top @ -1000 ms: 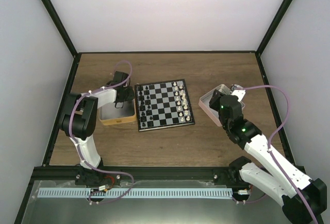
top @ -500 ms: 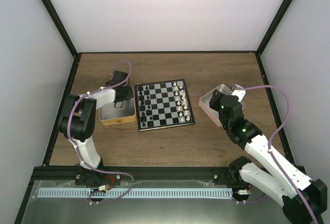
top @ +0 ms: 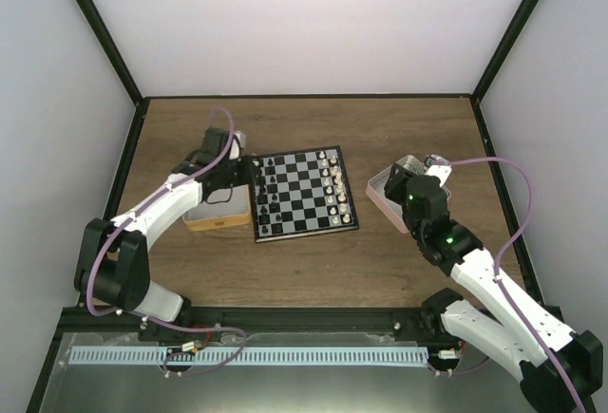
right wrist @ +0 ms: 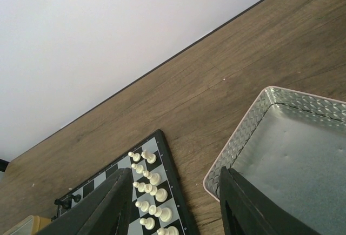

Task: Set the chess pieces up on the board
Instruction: Place the chess piece on the chessboard.

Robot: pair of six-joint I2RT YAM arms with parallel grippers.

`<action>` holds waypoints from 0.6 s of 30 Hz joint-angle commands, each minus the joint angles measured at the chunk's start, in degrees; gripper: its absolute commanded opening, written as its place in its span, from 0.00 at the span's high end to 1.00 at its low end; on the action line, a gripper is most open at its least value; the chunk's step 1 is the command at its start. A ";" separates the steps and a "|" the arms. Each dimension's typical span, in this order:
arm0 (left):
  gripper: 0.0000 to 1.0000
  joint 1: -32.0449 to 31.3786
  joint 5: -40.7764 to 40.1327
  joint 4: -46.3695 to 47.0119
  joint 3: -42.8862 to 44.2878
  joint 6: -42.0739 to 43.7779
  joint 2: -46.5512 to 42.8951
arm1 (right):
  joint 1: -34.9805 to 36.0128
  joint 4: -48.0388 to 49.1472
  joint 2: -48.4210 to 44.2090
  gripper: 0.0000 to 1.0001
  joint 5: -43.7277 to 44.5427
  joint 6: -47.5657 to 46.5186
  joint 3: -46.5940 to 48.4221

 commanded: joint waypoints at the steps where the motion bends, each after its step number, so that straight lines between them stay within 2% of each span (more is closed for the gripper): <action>1: 0.87 -4.37 9.45 -0.05 2.44 -0.03 1.64 | -0.05 1.31 -0.58 0.54 0.00 0.61 0.51; 5: 0.87 -9.71 9.13 -1.43 5.46 0.41 6.55 | -0.05 1.21 -0.66 0.55 -0.05 0.96 0.36; 10: 0.87 -15.66 4.50 -6.56 11.02 2.20 13.28 | -0.05 0.76 -1.14 0.54 0.49 0.61 0.31; 18: 0.87 -19.44 -2.28 -16.78 17.56 5.01 21.88 | -0.05 0.90 -1.08 0.54 0.45 0.87 -0.12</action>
